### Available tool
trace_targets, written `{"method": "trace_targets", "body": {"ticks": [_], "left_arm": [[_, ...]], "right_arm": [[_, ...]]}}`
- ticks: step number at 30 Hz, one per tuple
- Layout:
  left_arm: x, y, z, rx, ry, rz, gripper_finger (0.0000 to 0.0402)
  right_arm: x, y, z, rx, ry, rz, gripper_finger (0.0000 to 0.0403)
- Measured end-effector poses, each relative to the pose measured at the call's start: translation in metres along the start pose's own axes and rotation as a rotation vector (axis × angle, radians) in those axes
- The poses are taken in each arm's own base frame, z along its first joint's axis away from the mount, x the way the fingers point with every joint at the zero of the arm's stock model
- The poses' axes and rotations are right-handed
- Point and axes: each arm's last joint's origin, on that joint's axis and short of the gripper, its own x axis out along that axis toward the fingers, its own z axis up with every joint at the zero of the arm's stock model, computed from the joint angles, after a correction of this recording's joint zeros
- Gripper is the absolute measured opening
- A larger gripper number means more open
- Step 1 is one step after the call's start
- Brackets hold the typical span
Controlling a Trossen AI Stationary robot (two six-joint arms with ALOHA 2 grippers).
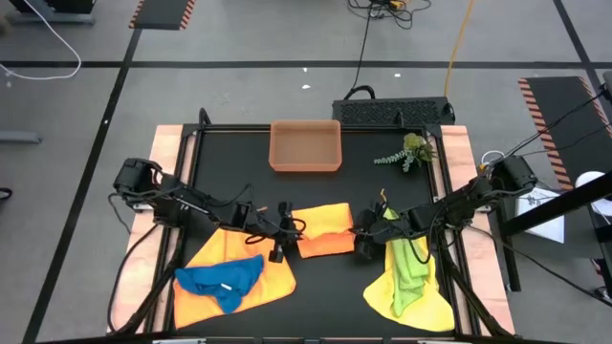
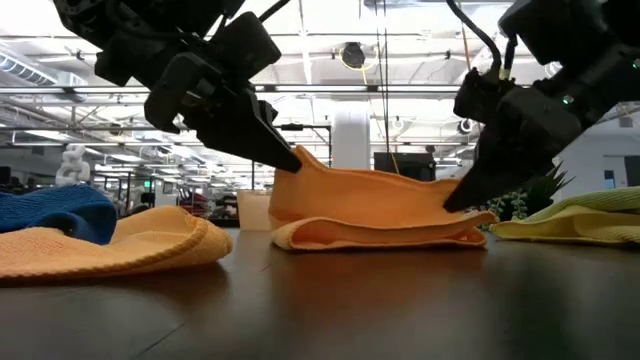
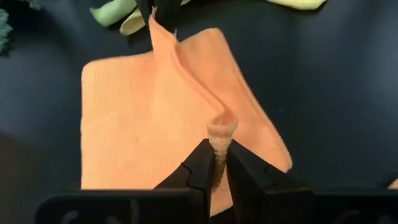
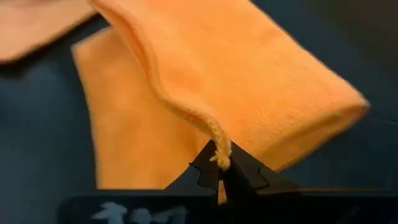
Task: Fold microfiber towels
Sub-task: Fold the right orange towel
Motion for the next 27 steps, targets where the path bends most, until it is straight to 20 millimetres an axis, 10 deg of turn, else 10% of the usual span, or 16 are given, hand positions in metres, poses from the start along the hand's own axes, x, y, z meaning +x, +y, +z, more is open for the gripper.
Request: {"method": "trace_targets", "body": {"ticks": [14, 27], "left_arm": [[-0.001, -0.014, 0.006, 0.008, -0.056, -0.042, 0.0063], [-0.003, -0.023, 0.009, 0.016, -0.092, -0.134, 0.0063]], "right_arm": [[-0.001, 0.006, 0.006, -0.036, -0.030, 0.122, 0.0015], [-0.001, 0.009, 0.005, 0.002, 0.012, 0.207, 0.0114]]}}
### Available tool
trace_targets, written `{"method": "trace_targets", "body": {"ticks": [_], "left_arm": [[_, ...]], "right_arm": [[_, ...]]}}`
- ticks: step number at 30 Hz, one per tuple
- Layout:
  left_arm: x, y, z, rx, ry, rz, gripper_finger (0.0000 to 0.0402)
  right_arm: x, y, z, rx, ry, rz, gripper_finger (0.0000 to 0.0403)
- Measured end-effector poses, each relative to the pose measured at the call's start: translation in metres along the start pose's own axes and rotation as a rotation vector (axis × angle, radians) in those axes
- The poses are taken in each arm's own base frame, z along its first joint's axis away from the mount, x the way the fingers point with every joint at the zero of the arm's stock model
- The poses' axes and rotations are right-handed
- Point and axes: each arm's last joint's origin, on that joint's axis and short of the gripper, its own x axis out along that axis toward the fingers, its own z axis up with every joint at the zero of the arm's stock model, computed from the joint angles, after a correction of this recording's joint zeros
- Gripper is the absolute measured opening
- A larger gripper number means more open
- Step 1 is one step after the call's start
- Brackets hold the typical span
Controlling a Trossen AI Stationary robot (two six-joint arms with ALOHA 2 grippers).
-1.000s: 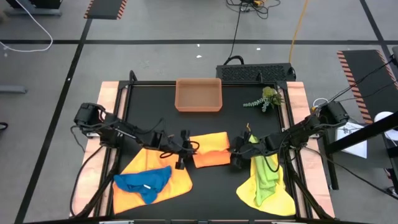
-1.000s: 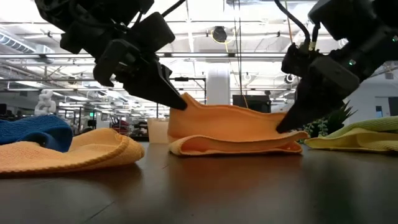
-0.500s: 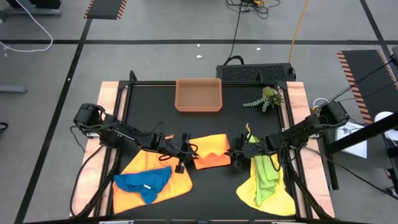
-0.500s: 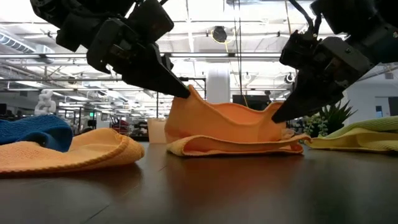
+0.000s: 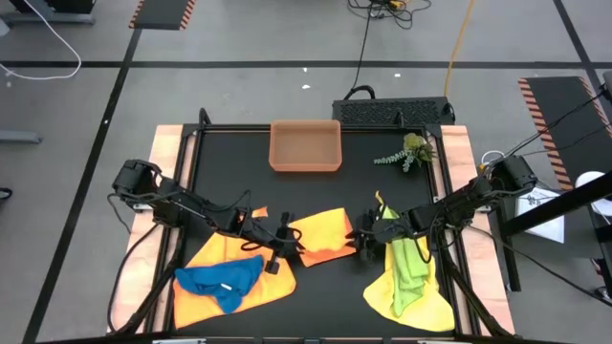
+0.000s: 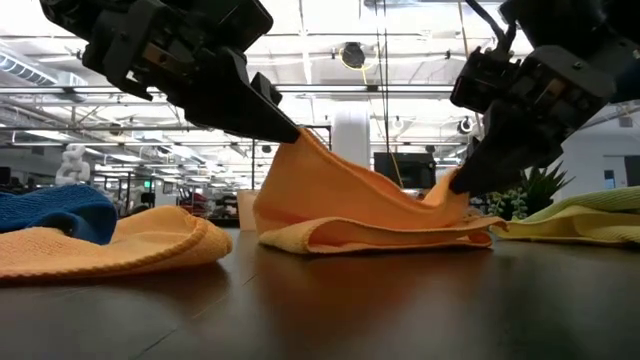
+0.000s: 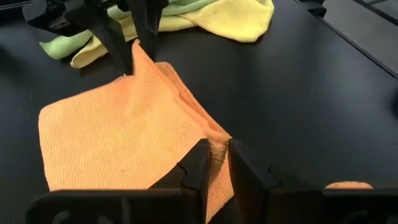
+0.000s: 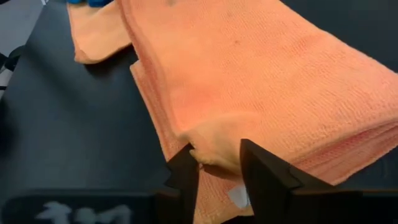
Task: Fold microfiber towels
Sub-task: Fold the right orange towel, then put the folded orange towel into the orange bin
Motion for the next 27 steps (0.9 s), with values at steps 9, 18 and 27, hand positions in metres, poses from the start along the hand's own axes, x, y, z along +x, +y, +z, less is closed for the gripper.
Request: {"method": "trace_targets", "body": {"ticks": [9, 18, 27], "left_arm": [[0.000, 0.000, 0.002, -0.024, -0.021, 0.005, 0.0167], [-0.005, 0.024, -0.001, -0.148, 0.019, 0.176, 0.0258], [-0.019, 0.073, -0.032, -0.306, 0.023, 0.230, 0.0228]], "right_arm": [[-0.013, 0.004, 0.011, -0.030, -0.064, 0.034, 0.0173], [-0.018, -0.022, 0.032, 0.069, -0.164, -0.083, 0.0180], [-0.009, -0.068, 0.043, 0.130, -0.122, -0.122, 0.0181]]}}
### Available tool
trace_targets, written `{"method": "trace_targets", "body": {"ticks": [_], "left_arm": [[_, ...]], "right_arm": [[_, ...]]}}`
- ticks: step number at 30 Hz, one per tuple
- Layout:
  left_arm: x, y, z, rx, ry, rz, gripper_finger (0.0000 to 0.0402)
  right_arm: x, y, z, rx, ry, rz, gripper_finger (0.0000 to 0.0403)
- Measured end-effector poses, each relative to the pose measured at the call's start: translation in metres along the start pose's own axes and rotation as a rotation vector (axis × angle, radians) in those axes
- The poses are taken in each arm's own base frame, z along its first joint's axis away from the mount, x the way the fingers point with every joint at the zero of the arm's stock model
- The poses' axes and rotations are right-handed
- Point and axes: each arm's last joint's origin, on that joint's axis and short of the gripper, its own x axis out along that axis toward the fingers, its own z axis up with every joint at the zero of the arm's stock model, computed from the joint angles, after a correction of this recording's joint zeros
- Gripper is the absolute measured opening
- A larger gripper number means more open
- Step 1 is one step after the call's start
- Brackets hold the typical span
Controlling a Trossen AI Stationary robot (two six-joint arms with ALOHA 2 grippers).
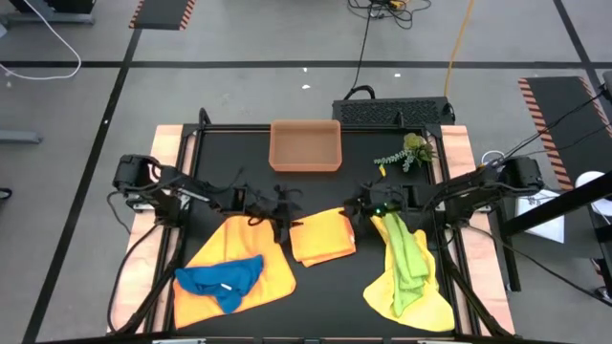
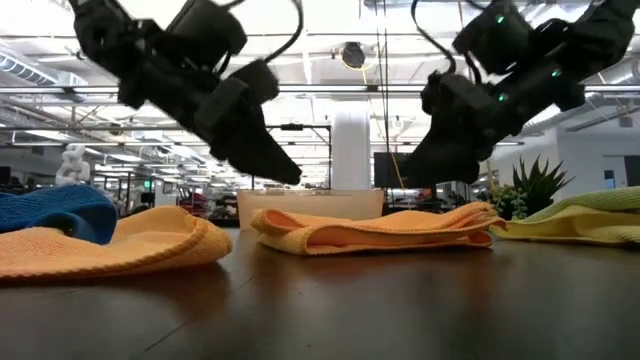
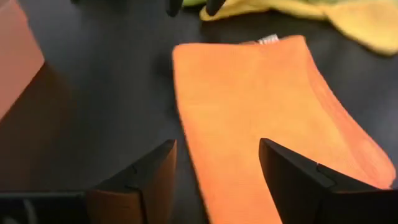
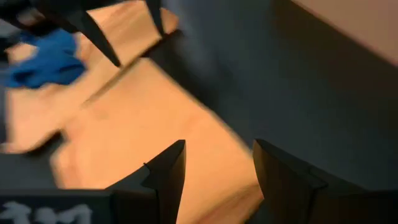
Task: Fold microfiber towels
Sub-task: Put the folded orange towel into the orange bin
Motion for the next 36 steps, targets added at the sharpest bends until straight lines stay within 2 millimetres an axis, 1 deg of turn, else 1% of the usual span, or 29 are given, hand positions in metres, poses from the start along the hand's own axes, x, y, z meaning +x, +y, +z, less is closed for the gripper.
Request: {"method": "trace_targets", "body": {"ticks": [3, 5, 8, 11, 15, 21, 28, 32, 36], "left_arm": [[-0.004, 0.015, -0.008, -0.078, -0.059, -0.044, 0.0210], [-0.007, 0.022, -0.015, -0.127, -0.059, -0.086, 0.0201], [-0.008, 0.023, -0.021, -0.150, -0.042, -0.135, 0.0194], [-0.008, 0.022, -0.023, -0.150, -0.023, -0.117, 0.0198], [-0.007, 0.022, -0.021, -0.176, -0.037, -0.039, 0.0218], [-0.007, 0.023, -0.022, -0.229, 0.009, -0.041, 0.0265], [-0.007, 0.020, -0.031, -0.359, 0.096, -0.018, 0.0315], [-0.005, 0.014, -0.034, -0.378, 0.112, -0.016, 0.0328], [-0.001, 0.012, -0.039, -0.414, 0.144, -0.040, 0.0324]], "right_arm": [[0.003, -0.009, 0.003, -0.036, 0.009, 0.010, 0.0181], [0.004, -0.014, 0.005, -0.049, 0.021, 0.035, 0.0181], [0.003, -0.021, 0.008, -0.054, 0.033, 0.070, 0.0181], [0.003, -0.025, 0.009, -0.065, 0.030, 0.058, 0.0181], [0.003, -0.026, 0.009, -0.035, 0.032, 0.051, 0.0181], [0.003, -0.026, 0.009, 0.001, 0.034, 0.051, 0.0181], [0.003, -0.026, 0.008, 0.016, 0.043, 0.048, 0.0181], [0.006, -0.027, 0.005, -0.009, 0.064, 0.050, 0.0181], [0.014, -0.032, 0.000, -0.011, 0.113, 0.114, 0.0192]]}}
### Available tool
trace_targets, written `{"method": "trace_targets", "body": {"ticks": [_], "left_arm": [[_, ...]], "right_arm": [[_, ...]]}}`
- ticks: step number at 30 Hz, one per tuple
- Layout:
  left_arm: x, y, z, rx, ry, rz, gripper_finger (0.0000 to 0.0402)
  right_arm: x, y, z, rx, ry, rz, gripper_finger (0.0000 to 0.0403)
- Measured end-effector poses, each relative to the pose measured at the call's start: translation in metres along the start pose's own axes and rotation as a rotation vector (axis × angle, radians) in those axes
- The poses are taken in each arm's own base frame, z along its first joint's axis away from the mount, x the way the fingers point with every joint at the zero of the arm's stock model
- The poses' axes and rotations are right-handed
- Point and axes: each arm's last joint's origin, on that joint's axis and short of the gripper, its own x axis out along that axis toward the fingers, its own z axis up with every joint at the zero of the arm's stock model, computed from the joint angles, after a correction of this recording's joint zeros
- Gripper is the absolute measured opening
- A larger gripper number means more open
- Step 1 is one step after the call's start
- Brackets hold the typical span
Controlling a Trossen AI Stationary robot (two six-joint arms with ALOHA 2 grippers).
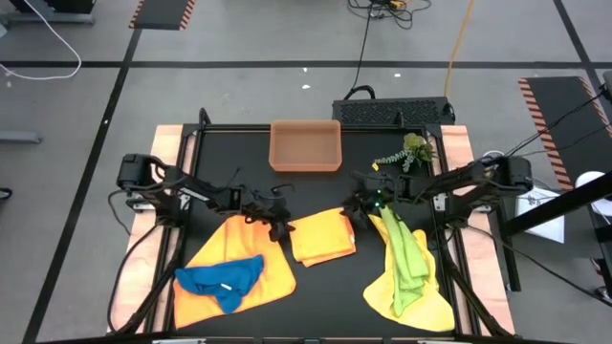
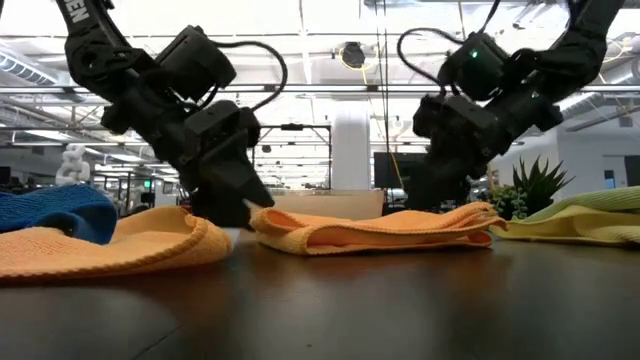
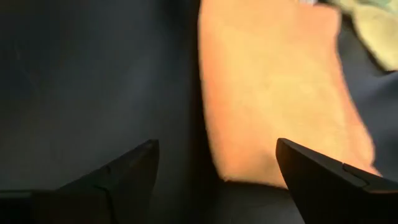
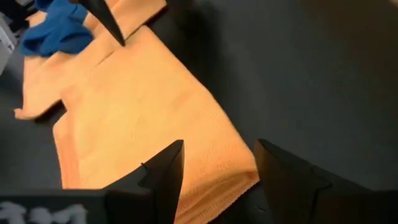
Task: Fold microfiber towels
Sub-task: Put the folded orange towel into the orange bin
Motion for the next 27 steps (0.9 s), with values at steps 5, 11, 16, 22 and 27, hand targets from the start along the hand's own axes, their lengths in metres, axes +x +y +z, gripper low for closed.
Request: {"method": "trace_targets", "body": {"ticks": [5, 11, 16, 22, 27], "left_arm": [[0.007, 0.003, -0.004, -0.050, 0.005, 0.008, 0.0311], [0.018, 0.004, -0.007, -0.074, -0.013, -0.046, 0.0292], [0.020, 0.003, -0.009, -0.071, -0.003, -0.056, 0.0265], [0.021, 0.001, -0.012, -0.011, 0.010, -0.048, 0.0200], [0.022, -0.002, -0.016, 0.052, 0.007, -0.020, 0.0113]], "right_arm": [[0.010, -0.012, -0.007, 0.023, 0.041, -0.037, 0.0218], [0.021, -0.020, -0.012, 0.051, 0.059, 0.005, 0.0232], [0.031, -0.022, -0.016, 0.089, 0.062, 0.085, 0.0223], [0.035, -0.024, -0.023, 0.100, 0.101, 0.090, 0.0191], [0.032, -0.022, -0.021, 0.090, 0.105, 0.094, 0.0132]]}}
